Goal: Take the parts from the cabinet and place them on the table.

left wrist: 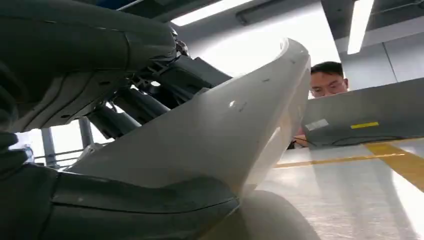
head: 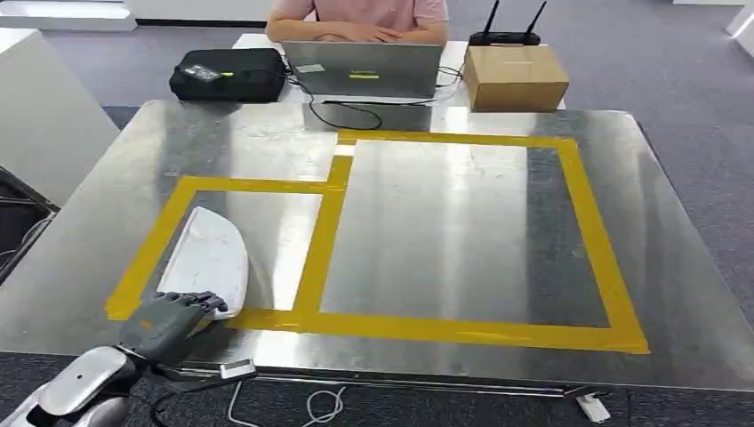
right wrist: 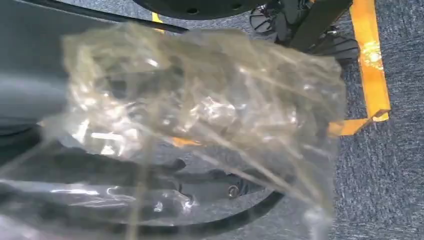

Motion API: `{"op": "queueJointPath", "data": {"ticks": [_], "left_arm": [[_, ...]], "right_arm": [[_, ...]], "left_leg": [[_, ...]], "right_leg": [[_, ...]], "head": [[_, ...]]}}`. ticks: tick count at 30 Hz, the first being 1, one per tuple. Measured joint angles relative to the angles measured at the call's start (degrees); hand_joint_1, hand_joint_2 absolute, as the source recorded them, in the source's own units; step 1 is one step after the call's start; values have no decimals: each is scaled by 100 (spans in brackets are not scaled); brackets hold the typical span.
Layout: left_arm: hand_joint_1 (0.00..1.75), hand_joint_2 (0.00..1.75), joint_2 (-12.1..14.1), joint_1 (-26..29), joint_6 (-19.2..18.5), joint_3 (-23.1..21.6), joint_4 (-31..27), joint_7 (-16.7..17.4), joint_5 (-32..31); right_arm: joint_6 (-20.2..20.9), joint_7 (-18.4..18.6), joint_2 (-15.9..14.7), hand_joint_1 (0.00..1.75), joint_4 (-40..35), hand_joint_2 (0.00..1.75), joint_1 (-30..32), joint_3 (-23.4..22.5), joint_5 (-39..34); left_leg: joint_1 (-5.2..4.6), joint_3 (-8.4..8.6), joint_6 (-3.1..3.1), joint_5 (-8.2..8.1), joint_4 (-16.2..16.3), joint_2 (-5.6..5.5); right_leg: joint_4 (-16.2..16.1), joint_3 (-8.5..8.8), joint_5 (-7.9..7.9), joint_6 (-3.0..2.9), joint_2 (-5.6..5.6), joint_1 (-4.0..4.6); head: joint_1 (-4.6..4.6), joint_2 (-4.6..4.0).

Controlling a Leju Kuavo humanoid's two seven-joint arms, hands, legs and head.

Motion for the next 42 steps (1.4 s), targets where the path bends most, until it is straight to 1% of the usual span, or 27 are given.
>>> {"op": "queueJointPath", "data": {"ticks": [39, 40, 42], "left_arm": [[175, 175, -2, 3, 2, 2, 2, 7, 0], [175, 175, -2, 4, 35, 2, 2, -24, 37], [175, 175, -17, 13, 291, 11, 4, -298, 342]], "right_arm": [[0, 0, 0, 0, 0, 0, -2, -4, 0], [-29, -2, 0, 0, 0, 0, -2, -4, -11], [-191, -13, 2, 0, 15, 0, -9, -2, -99]], "left_leg": [[0, 0, 0, 0, 0, 0], [0, 0, 0, 0, 0, 0], [0, -1, 0, 0, 0, 0]], "right_leg": [[0, 0, 0, 0, 0, 0], [0, 0, 0, 0, 0, 0], [0, -1, 0, 0, 0, 0]], "head": [[0, 0], [2, 0], [-2, 0]]}}
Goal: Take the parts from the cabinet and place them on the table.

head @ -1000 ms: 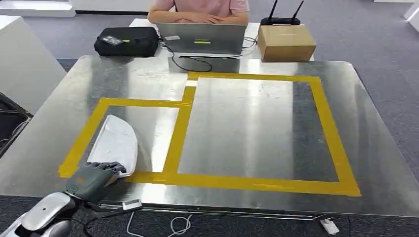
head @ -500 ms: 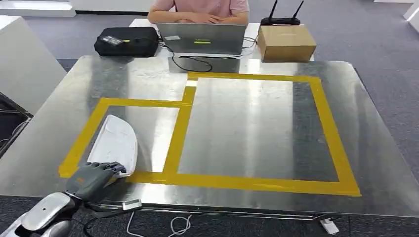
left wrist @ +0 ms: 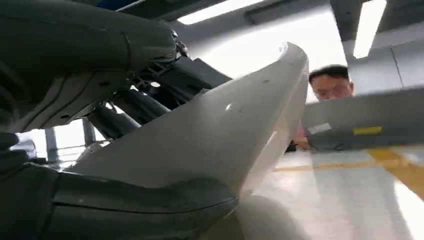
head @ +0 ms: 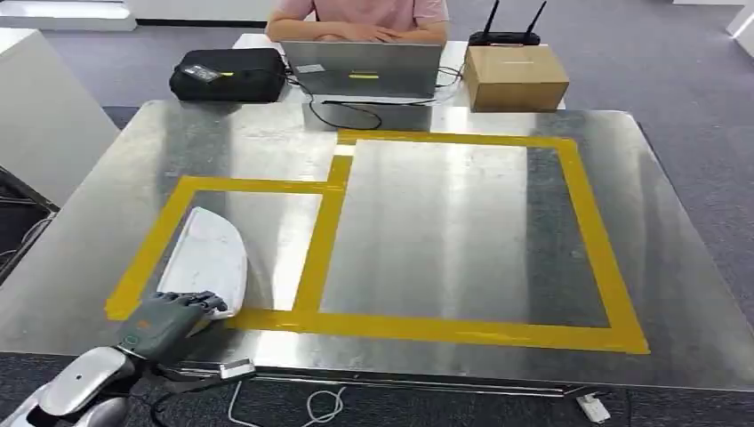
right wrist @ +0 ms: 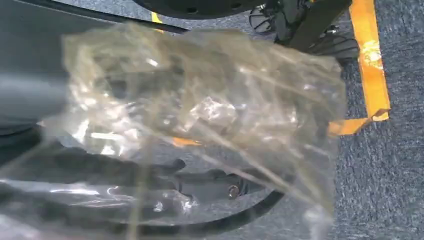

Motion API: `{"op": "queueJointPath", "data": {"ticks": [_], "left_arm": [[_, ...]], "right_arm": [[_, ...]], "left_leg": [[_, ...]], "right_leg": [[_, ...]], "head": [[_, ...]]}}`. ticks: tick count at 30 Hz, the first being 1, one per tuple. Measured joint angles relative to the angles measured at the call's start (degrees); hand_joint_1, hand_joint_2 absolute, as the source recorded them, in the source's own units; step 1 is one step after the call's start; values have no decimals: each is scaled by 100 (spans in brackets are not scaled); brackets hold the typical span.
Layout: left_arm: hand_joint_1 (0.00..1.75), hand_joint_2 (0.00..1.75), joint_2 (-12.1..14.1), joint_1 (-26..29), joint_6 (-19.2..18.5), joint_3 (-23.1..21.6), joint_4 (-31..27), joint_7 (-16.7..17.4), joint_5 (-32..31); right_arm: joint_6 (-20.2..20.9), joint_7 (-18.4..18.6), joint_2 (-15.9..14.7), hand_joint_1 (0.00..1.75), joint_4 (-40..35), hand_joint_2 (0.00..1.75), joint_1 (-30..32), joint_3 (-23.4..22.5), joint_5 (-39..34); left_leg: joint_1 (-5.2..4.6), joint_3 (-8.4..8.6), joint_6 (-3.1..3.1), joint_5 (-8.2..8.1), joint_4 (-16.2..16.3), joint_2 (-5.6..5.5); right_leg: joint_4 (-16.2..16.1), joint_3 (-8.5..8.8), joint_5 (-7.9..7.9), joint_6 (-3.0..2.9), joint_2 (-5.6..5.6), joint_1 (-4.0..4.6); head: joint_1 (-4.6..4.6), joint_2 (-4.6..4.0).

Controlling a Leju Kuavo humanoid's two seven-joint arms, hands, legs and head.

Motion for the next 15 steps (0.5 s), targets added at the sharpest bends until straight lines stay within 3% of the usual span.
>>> {"op": "queueJointPath", "data": {"ticks": [2, 5, 15], "left_arm": [[175, 175, -59, -8, 331, 26, -2, -355, 366], [175, 175, -129, 6, 366, 29, 0, -423, 389], [175, 175, -184, 17, 415, 48, 0, -443, 345]], "right_arm": [[-381, -30, 0, 0, 85, 0, -33, 26, -185], [-639, -31, 0, 0, 195, 0, -49, 179, -412], [-681, 33, -2, 0, 249, 0, -38, 363, -526]], "left_leg": [[0, 0, 0, 0, 0, 0], [-1, -1, 0, 0, 0, 0], [-1, -1, 0, 0, 0, 0]], "right_leg": [[0, 0, 0, 0, -3, 0], [0, 0, 0, 0, 2, -1], [0, -2, 0, 0, 0, -1]], "head": [[2, 0], [0, 0], [2, 0]]}}
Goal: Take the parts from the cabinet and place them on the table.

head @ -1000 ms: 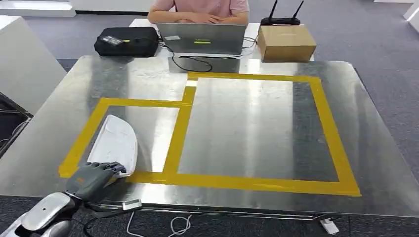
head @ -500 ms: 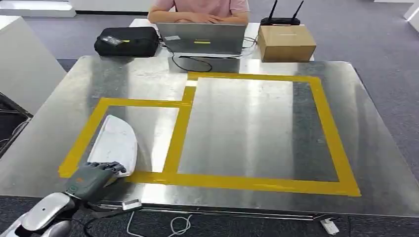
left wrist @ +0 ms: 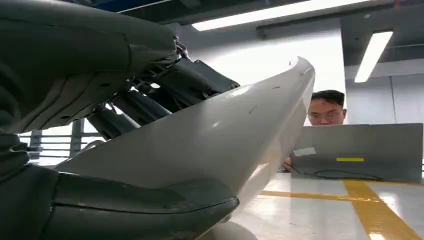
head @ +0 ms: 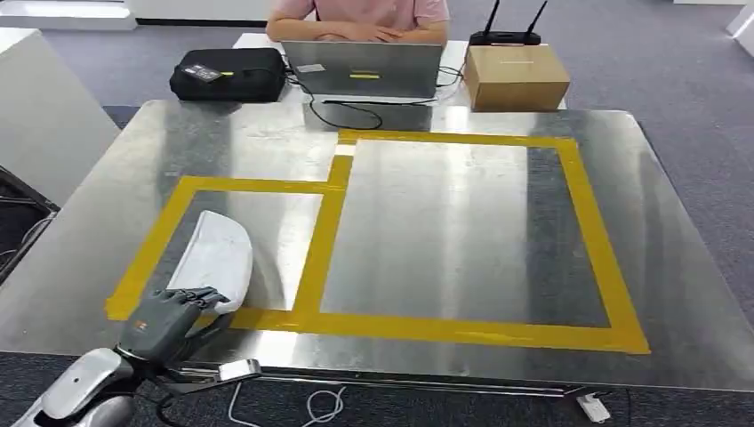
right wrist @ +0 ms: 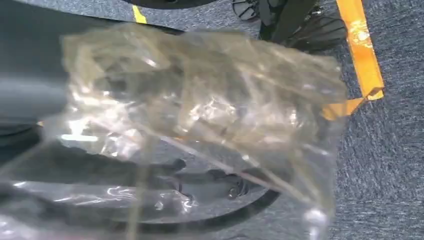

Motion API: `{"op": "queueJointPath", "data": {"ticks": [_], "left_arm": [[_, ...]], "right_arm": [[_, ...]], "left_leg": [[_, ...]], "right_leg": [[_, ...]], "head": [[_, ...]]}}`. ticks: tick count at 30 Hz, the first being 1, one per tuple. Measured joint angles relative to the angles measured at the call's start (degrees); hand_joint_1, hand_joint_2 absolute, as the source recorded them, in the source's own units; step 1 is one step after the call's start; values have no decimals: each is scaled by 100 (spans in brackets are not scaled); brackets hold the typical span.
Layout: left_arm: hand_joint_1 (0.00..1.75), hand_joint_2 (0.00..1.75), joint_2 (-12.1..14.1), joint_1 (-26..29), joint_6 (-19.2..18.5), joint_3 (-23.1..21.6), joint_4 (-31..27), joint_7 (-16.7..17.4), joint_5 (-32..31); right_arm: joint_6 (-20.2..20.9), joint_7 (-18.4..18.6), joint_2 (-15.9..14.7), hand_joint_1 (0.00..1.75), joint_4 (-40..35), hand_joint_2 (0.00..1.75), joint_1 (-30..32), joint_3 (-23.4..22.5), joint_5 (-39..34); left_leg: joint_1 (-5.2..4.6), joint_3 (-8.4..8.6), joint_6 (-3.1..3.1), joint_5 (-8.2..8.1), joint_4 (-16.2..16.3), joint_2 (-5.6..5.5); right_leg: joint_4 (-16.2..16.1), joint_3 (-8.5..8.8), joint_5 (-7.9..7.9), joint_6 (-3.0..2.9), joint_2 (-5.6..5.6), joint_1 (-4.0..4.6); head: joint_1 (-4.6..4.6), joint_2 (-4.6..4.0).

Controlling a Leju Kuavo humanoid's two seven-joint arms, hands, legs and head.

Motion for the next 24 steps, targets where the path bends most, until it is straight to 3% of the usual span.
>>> {"op": "queueJointPath", "data": {"ticks": [11, 12, 15, 16, 24], "left_arm": [[175, 175, -61, -7, -22, -4, 0, -15, -59], [0, 175, -68, -12, -26, -7, 0, -15, -59], [0, 175, -85, -22, -22, -7, 0, -15, -59], [0, 0, -90, -24, -20, -4, 0, -15, -55], [0, 0, -129, -27, -144, 7, 0, 42, 149]], "right_arm": [[2, 83, -7, 0, 0, 0, 29, 184, -81], [2, 85, -7, 0, 0, 0, 29, 186, -79], [2, 92, -7, 0, 0, 0, 29, 186, -79], [0, 92, -7, 0, 0, 0, 29, 188, -79], [-2, 90, -7, 0, 0, 0, 27, 199, -72]], "left_leg": [[0, 0, 0, 0, 0, 0], [0, 0, 0, 0, 0, 0], [0, 0, 0, 0, 0, 0], [0, 0, 0, 0, 0, 0], [0, 0, 0, 0, 0, 0]], "right_leg": [[0, -11, 0, 0, 0, 0], [0, -11, 0, 0, 0, 0], [0, -10, 0, 0, 0, 0], [0, -10, 0, 0, 0, 0], [0, -9, 0, 0, 0, 0]], "head": [[2, 0], [0, 0], [2, 0], [2, 0], [0, 0]]}}
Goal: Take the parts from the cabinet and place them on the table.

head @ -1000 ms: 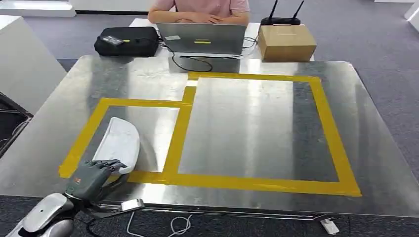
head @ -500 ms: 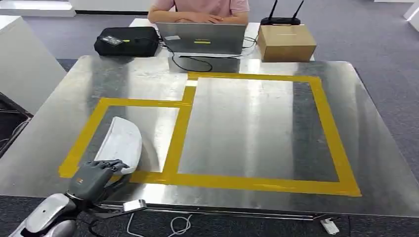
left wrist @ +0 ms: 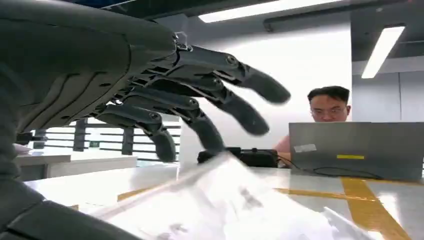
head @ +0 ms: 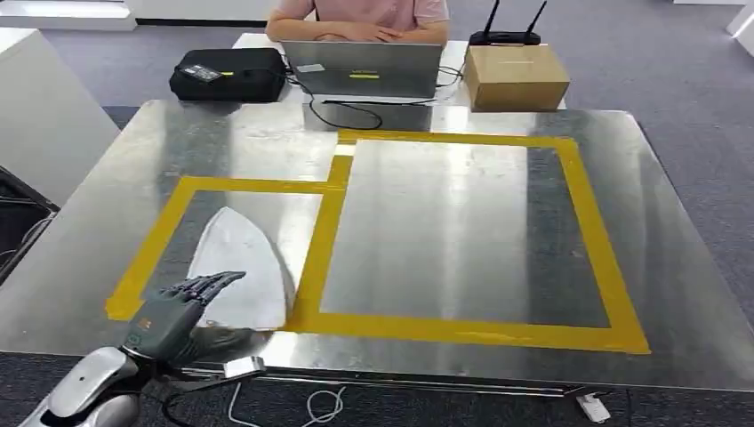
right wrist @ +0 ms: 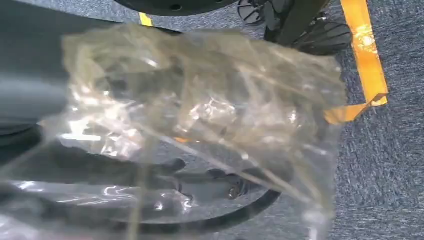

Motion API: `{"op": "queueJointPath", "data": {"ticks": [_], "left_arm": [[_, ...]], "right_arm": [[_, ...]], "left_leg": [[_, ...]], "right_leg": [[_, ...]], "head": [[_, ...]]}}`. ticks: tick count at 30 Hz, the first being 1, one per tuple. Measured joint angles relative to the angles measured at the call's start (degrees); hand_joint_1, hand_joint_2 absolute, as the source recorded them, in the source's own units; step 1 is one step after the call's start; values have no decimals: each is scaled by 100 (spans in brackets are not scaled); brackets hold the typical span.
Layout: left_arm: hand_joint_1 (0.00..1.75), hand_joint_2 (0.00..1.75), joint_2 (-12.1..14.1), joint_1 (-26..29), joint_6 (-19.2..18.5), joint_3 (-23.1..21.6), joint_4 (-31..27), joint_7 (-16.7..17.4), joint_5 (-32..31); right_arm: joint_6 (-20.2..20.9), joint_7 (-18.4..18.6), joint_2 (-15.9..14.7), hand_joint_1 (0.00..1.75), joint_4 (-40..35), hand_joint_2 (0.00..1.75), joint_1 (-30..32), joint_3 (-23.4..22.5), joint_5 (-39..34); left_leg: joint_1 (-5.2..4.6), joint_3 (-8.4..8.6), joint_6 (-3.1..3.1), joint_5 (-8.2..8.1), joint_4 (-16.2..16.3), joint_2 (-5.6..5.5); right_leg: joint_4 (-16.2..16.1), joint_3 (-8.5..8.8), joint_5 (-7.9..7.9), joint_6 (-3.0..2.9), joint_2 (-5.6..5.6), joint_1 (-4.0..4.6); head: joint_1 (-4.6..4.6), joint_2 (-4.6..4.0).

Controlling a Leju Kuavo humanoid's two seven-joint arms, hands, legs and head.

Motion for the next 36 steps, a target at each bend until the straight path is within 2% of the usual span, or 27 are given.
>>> {"op": "queueJointPath", "data": {"ticks": [36], "left_arm": [[0, 0, -57, -8, 6, 30, -2, 20, -37]], "right_arm": [[-15, 11, -2, 0, 0, 0, 6, 20, -33]], "left_leg": [[0, 0, 0, 0, 0, 0]], "right_leg": [[0, 5, 0, 0, 0, 0]], "head": [[2, 0]]}}
